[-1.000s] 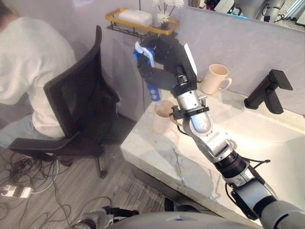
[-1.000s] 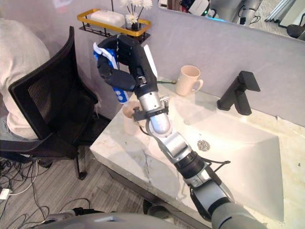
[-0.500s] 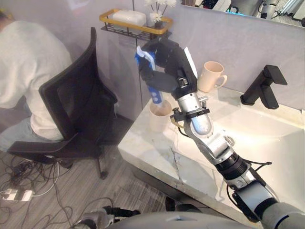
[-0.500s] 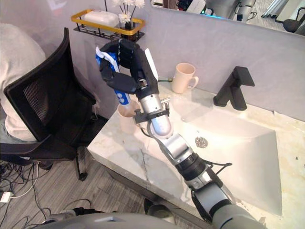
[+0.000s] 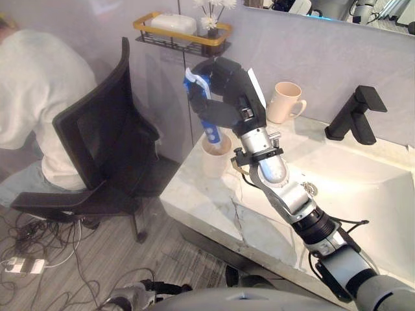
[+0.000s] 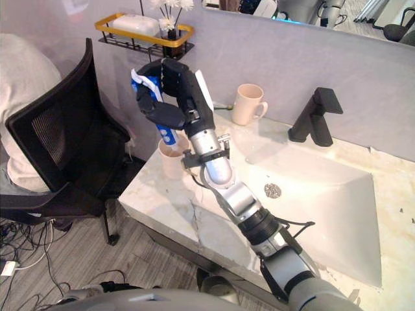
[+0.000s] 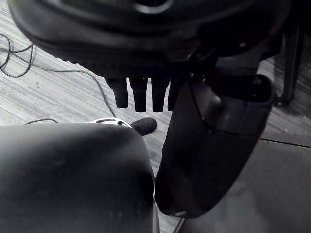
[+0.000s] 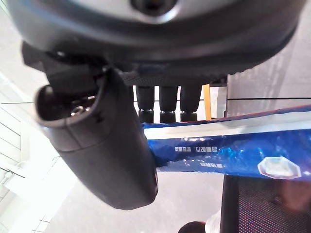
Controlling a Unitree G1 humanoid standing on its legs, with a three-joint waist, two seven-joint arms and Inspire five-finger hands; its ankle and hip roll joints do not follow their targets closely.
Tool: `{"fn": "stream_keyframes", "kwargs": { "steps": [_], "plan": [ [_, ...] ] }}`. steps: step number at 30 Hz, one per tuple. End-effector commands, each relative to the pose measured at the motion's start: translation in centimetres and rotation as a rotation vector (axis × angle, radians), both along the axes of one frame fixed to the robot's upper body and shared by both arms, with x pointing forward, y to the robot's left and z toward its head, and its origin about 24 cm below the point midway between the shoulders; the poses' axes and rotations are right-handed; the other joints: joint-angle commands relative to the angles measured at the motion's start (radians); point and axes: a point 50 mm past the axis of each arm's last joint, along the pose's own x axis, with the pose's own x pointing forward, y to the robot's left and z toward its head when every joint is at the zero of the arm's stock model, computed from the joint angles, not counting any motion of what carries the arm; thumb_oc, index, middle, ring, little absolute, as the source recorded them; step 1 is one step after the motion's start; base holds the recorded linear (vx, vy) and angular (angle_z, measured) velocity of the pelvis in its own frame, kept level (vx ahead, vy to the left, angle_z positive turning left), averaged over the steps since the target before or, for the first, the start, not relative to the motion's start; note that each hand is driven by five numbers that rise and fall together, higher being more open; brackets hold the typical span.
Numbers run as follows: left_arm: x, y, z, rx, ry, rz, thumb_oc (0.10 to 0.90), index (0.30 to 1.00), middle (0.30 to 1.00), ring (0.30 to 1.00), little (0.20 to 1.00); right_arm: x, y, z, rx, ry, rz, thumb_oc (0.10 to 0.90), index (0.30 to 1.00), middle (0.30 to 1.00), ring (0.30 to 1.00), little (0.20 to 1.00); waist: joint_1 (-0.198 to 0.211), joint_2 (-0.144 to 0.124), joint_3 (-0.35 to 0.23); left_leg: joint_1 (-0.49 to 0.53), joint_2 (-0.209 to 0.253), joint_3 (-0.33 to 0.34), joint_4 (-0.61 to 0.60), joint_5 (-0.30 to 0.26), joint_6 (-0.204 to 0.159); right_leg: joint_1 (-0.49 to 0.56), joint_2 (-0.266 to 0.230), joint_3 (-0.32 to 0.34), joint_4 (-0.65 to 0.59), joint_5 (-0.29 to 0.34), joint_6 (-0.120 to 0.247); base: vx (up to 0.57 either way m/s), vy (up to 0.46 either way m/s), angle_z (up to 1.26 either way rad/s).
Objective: Organize the bathroom.
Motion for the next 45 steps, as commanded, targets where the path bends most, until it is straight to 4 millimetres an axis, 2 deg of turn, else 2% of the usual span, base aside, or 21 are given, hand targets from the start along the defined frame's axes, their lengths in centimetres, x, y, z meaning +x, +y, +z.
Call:
{"fn": "stream_keyframes", "kwargs": {
  "steps": [1,9,10,11,27,33,45],
  "plan": [
    [-1.9,2.7,0.2,0.096,0.109,-0.060,0.800,0.900,0.900,0.900,0.900,-1.5,0.5,5.8,0.239,-0.256,0.079,0.400,0.300,0.300,0.300,0.300,0.008,-0.006,-0.016,0.016,-0.049,0.041,0.070,-0.126,0.037,-0.073,-0.098,0.038,0.132,-0.078,0.091,0.00,0.000,0.00],
    [-1.6,2.6,0.2,0.098,0.100,-0.070,0.800,0.900,0.900,0.900,0.900,-1.5,0.3,5.1,0.245,-0.232,0.077,0.400,0.300,0.300,0.300,0.300,0.001,-0.001,-0.011,0.010,-0.052,0.040,0.087,-0.135,0.040,-0.082,-0.105,0.039,0.141,-0.079,0.090,0.00,0.000,0.00],
    [-1.5,2.6,0.2,0.097,0.099,-0.070,0.800,0.900,0.900,0.900,0.900,-1.5,0.3,5.0,0.244,-0.230,0.076,0.521,0.481,0.481,0.481,0.481,0.001,0.000,-0.010,0.008,-0.053,0.040,0.090,-0.136,0.041,-0.084,-0.106,0.039,0.144,-0.079,0.089,-0.03,0.022,0.00],
    [-1.4,2.6,0.2,0.097,0.096,-0.070,0.800,0.900,0.900,0.900,0.900,-1.5,0.4,4.9,0.244,-0.225,0.073,0.800,0.900,0.900,0.900,0.900,0.000,0.001,-0.008,0.008,-0.053,0.039,0.091,-0.137,0.041,-0.087,-0.108,0.039,0.147,-0.079,0.089,0.00,0.000,0.00],
    [-1.7,2.7,0.2,0.103,0.104,-0.079,0.800,0.900,0.900,0.900,0.900,-1.0,0.1,3.3,0.166,-0.168,0.017,0.800,0.900,0.900,0.900,0.900,-0.012,0.007,-0.005,0.019,-0.059,0.040,0.084,-0.140,0.038,-0.092,-0.119,0.039,0.149,-0.068,0.091,0.00,0.000,0.00],
    [-1.7,2.7,0.2,0.107,0.100,-0.081,0.800,0.900,0.900,0.900,0.900,-0.7,-0.7,2.5,0.114,-0.122,-0.013,0.800,0.900,0.900,0.900,0.900,-0.023,0.006,-0.002,0.026,-0.058,0.046,0.082,-0.142,0.038,-0.097,-0.118,0.042,0.154,-0.066,0.092,0.00,0.000,0.00],
    [-1.7,2.1,0.1,0.106,0.081,-0.036,0.800,0.900,0.900,0.900,0.900,-1.8,-1.5,0.5,0.009,-0.018,-0.006,0.800,0.900,0.900,0.900,0.900,-0.064,0.006,0.018,0.027,-0.054,0.079,0.082,-0.145,0.039,-0.107,-0.115,0.059,0.164,-0.073,0.097,-0.03,0.019,-0.07]
  ]
}}
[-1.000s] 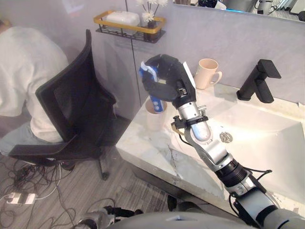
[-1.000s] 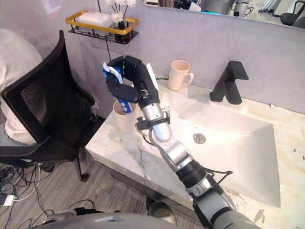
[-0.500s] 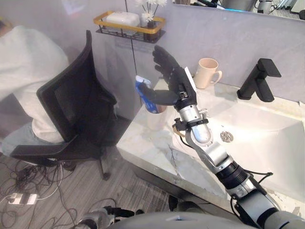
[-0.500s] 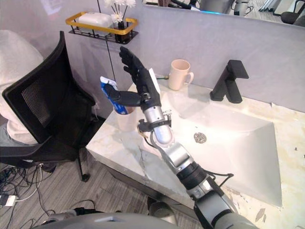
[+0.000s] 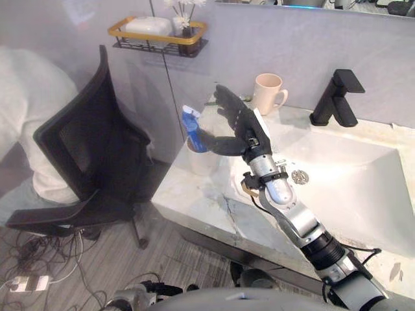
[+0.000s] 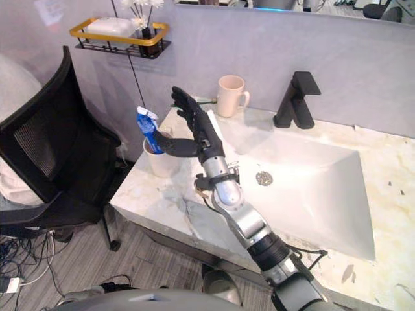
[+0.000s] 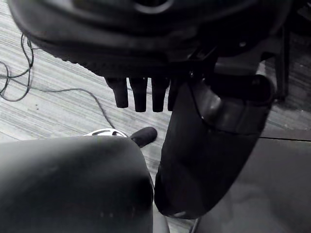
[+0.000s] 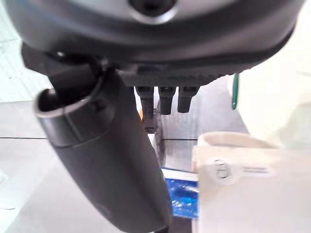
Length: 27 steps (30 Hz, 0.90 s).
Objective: Organize the bathroom.
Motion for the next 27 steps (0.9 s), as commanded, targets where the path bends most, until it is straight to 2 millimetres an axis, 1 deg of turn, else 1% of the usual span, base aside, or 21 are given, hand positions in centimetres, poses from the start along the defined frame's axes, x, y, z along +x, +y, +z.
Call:
{"fn": "stream_keyframes", "kwargs": {
  "steps": [1,5,10,13,14,17,18,22,23,24,26,27],
  "plan": [
    [-1.1,2.3,0.2,0.089,0.078,-0.038,0.800,0.900,0.900,0.900,0.900,-0.8,1.3,7.1,0.105,-0.304,0.103,0.800,0.900,0.900,0.900,0.900,0.003,-0.028,0.003,0.024,-0.036,0.046,0.081,-0.146,0.038,-0.070,-0.102,0.030,0.116,-0.036,0.100,-0.04,0.008,-0.09],
    [-1.2,2.6,0.2,0.105,0.090,-0.026,0.800,0.900,0.900,0.900,0.900,-1.2,1.2,7.4,0.116,-0.299,0.156,0.800,0.900,0.900,0.900,0.900,-0.006,-0.030,0.004,0.026,-0.037,0.050,0.072,-0.141,0.036,-0.071,-0.097,0.035,0.113,-0.032,0.104,-0.05,0.017,-0.04],
    [-1.2,2.4,0.2,0.102,0.081,-0.012,0.800,0.900,0.900,0.900,0.900,-1.5,0.6,7.7,0.120,-0.343,0.115,0.800,0.900,0.900,0.900,0.900,-0.013,-0.031,0.002,0.033,-0.036,0.055,0.062,-0.139,0.036,-0.069,-0.092,0.037,0.111,-0.032,0.106,-0.05,0.028,-0.08],
    [-1.4,2.3,0.1,0.100,0.084,-0.004,0.800,0.900,0.900,0.900,0.900,-1.6,-0.3,8.3,0.130,-0.385,0.069,0.800,0.900,0.900,0.900,0.900,-0.017,-0.034,-0.004,0.039,-0.034,0.058,0.050,-0.136,0.034,-0.067,-0.092,0.035,0.111,-0.021,0.110,-0.05,0.013,-0.07],
    [-1.4,2.3,0.1,0.100,0.084,-0.004,0.800,0.900,0.900,0.900,0.900,-1.6,-0.3,8.3,0.130,-0.385,0.068,0.800,0.900,0.900,0.900,0.900,-0.017,-0.034,-0.004,0.040,-0.034,0.058,0.049,-0.136,0.034,-0.067,-0.092,0.035,0.111,-0.021,0.110,-0.05,0.006,-0.03],
    [-1.8,2.3,0.0,0.097,0.088,-0.003,0.800,0.900,0.900,0.900,0.900,-1.5,-1.5,9.1,0.160,-0.410,0.018,0.800,0.900,0.900,0.900,0.900,-0.017,-0.040,-0.011,0.048,-0.032,0.058,0.034,-0.131,0.032,-0.063,-0.087,0.033,0.102,-0.013,0.112,-0.04,-0.001,-0.01],
    [-1.8,2.3,0.0,0.097,0.088,-0.003,0.800,0.900,0.900,0.900,0.900,-1.5,-1.6,9.1,0.162,-0.412,0.013,0.800,0.900,0.900,0.900,0.900,-0.018,-0.040,-0.011,0.049,-0.032,0.058,0.032,-0.131,0.032,-0.063,-0.087,0.033,0.101,-0.014,0.112,-0.04,0.006,0.01],
    [-2.1,2.2,-0.1,0.092,0.090,0.008,0.800,0.900,0.900,0.900,0.900,-1.7,-2.9,9.8,0.199,-0.442,-0.055,0.800,0.900,0.900,0.900,0.900,-0.024,-0.042,-0.018,0.057,-0.030,0.065,0.021,-0.130,0.032,-0.056,-0.083,0.030,0.092,-0.017,0.113,-0.03,0.011,-0.01],
    [-2.2,2.2,-0.1,0.092,0.091,0.011,0.800,0.900,0.900,0.900,0.900,-1.8,-3.6,10.1,0.217,-0.456,-0.088,0.800,0.900,0.900,0.900,0.900,-0.029,-0.044,-0.020,0.059,-0.030,0.069,0.016,-0.130,0.032,-0.055,-0.082,0.030,0.088,-0.013,0.114,-0.03,0.017,-0.06],
    [-2.2,2.2,-0.1,0.092,0.091,0.010,0.800,0.900,0.900,0.900,0.900,-1.8,-3.7,10.2,0.221,-0.459,-0.098,0.800,0.900,0.900,0.900,0.900,-0.030,-0.044,-0.020,0.060,-0.030,0.070,0.015,-0.130,0.032,-0.054,-0.081,0.030,0.087,-0.013,0.114,-0.03,0.017,-0.08],
    [-2.6,2.4,-0.1,0.094,0.095,0.011,0.800,0.900,0.900,0.900,0.900,-2.1,-5.3,10.5,0.251,-0.474,-0.179,0.800,0.900,0.900,0.900,0.900,-0.038,-0.046,-0.024,0.061,-0.029,0.074,0.006,-0.129,0.032,-0.053,-0.079,0.032,0.082,-0.008,0.118,-0.03,0.018,-0.07],
    [-2.7,2.5,-0.1,0.096,0.098,0.008,0.800,0.900,0.900,0.900,0.900,-2.2,-5.7,10.5,0.254,-0.483,-0.208,0.800,0.900,0.900,0.900,0.900,-0.041,-0.047,-0.025,0.060,-0.027,0.075,0.004,-0.128,0.031,-0.052,-0.078,0.031,0.080,-0.005,0.119,-0.03,0.023,-0.09]
  ]
}}
